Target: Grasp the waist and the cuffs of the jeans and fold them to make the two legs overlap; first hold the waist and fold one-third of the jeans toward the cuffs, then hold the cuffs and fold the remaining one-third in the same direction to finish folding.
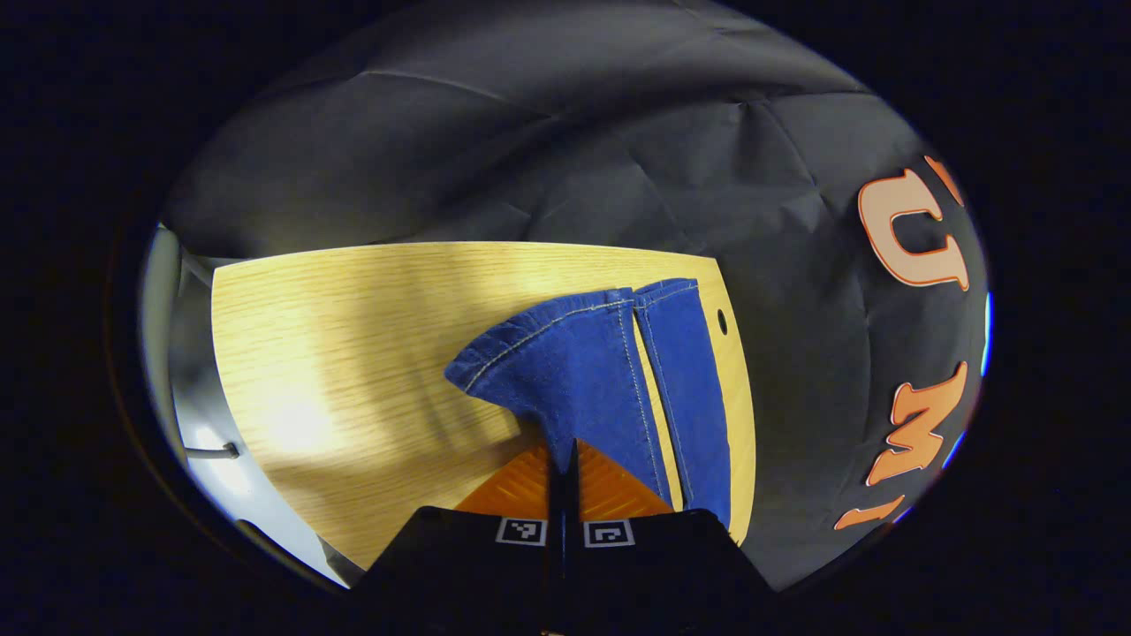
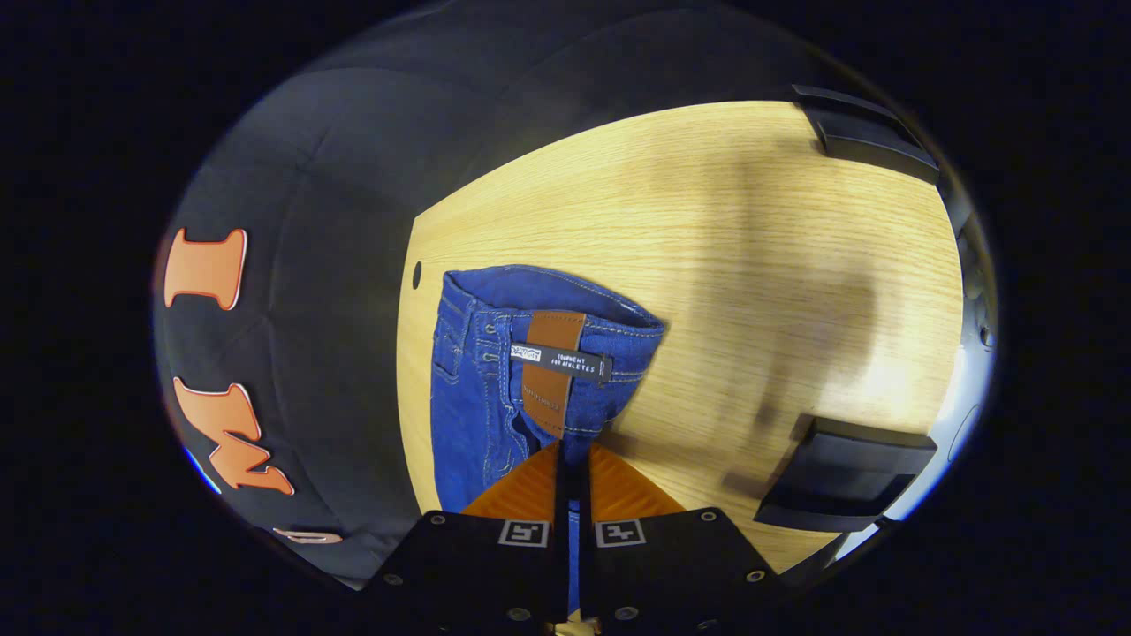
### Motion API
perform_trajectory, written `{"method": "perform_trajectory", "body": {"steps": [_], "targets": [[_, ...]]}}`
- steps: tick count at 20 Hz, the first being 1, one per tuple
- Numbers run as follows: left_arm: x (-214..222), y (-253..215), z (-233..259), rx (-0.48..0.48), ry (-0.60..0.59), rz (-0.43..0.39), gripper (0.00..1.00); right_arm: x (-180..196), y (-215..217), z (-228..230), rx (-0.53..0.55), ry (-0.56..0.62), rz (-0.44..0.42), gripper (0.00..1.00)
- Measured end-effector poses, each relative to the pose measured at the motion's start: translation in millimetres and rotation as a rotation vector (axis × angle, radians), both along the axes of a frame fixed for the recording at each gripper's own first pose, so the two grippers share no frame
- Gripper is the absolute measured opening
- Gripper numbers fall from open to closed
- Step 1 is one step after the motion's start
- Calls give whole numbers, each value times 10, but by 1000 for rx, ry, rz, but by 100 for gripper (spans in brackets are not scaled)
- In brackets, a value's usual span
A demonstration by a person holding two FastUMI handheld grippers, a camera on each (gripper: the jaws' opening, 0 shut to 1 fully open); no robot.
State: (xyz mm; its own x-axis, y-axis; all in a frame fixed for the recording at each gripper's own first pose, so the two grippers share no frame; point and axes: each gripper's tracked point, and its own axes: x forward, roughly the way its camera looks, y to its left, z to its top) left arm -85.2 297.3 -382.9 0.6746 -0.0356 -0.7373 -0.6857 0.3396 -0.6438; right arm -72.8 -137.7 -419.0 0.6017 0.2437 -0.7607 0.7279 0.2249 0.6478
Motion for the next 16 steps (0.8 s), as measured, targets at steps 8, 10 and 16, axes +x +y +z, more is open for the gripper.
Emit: {"method": "perform_trajectory", "body": {"steps": [8, 10, 16], "targets": [[-263, -18, 349, 39, 35, -88, 1, -117, -107, 152, -18, 34, -31, 5], [-131, -31, 500, 60, 35, -123, 1, -13, -52, 182, -18, 28, -33, 5], [584, -47, 841, 47, 117, -198, 1, 510, 5, 470, -56, 43, -23, 5]]}}
